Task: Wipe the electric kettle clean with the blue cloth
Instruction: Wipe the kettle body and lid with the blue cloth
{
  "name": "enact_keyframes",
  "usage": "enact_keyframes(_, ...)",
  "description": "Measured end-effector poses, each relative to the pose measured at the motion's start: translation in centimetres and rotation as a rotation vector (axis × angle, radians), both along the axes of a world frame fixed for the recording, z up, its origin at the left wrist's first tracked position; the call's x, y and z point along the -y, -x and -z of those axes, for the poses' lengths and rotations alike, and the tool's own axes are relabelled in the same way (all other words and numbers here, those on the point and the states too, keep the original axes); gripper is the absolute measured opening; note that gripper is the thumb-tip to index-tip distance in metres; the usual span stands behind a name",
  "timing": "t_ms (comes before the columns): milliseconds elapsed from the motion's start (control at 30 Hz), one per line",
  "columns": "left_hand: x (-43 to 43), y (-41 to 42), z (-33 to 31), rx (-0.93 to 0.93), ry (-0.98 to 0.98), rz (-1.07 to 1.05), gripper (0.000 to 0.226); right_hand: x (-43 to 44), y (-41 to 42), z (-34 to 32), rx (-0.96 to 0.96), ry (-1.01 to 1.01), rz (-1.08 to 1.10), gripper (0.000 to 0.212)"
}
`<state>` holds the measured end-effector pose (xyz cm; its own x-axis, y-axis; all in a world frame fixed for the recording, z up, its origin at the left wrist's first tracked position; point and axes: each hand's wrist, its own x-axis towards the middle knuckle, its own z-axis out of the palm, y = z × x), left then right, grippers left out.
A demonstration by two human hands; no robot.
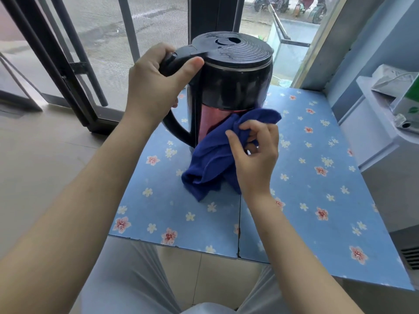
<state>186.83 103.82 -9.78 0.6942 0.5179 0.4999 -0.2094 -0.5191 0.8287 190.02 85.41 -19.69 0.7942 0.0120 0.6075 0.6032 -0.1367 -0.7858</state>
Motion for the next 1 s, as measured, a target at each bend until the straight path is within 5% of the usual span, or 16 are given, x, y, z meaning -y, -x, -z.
enact_keyframes(1000,0.3,0.9,0.4,0.001,0.057,0.033,0.041,-0.4,-0.3,-0.3,0.259,0.225,-0.006,0.035)
